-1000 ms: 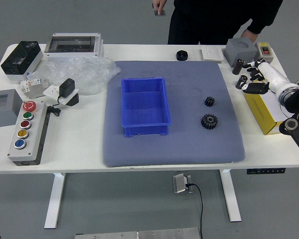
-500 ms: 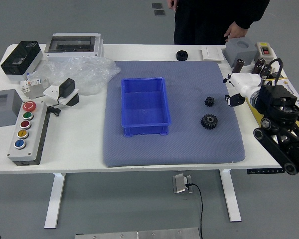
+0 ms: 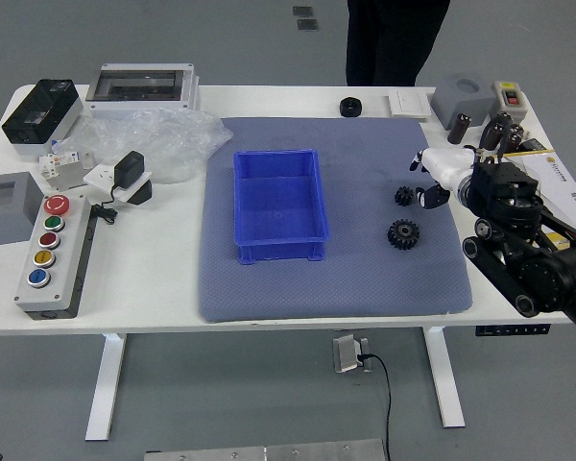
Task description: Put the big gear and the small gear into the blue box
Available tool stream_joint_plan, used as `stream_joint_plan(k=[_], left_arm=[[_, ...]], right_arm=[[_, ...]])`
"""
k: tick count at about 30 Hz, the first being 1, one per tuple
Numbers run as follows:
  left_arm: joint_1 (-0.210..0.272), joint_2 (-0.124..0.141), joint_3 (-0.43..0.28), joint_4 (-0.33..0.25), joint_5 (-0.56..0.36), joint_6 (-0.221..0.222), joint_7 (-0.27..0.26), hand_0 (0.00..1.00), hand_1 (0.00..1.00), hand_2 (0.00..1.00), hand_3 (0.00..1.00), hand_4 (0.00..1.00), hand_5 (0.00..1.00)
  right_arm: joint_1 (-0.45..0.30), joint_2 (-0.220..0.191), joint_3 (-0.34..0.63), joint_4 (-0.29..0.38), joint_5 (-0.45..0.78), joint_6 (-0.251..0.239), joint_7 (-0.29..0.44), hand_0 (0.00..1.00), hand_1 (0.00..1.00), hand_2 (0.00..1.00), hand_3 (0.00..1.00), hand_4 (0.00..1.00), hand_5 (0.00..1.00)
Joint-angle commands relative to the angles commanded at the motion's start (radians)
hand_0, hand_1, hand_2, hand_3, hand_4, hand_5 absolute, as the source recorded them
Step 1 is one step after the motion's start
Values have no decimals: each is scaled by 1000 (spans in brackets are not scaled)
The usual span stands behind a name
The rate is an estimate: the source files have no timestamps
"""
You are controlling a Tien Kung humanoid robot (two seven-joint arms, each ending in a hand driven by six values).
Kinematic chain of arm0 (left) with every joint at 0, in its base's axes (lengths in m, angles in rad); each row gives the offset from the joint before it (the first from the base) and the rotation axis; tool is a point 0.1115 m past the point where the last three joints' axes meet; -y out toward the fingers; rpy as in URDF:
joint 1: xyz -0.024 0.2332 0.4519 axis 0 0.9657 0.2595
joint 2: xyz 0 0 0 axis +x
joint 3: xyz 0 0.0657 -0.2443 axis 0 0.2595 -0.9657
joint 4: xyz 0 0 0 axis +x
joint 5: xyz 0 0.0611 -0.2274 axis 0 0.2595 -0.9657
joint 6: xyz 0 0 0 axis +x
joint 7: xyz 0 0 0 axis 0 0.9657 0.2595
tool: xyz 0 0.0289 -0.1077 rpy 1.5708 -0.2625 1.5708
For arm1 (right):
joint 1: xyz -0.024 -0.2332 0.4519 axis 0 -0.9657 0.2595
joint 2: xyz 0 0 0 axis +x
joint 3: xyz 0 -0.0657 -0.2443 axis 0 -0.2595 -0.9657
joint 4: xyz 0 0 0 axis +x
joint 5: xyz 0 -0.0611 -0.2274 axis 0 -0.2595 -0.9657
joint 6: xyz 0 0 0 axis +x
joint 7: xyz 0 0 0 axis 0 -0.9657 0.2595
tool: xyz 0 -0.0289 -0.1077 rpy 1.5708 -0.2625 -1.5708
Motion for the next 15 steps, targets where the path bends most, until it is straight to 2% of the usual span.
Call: stream_joint_plan(k=[15], left_arm=[[-4, -1, 2, 0, 0, -2, 2, 893, 883, 877, 899, 845, 697]], right_arm=[[40, 61, -5, -137, 21, 13, 14, 640, 615, 779, 784, 494, 82]])
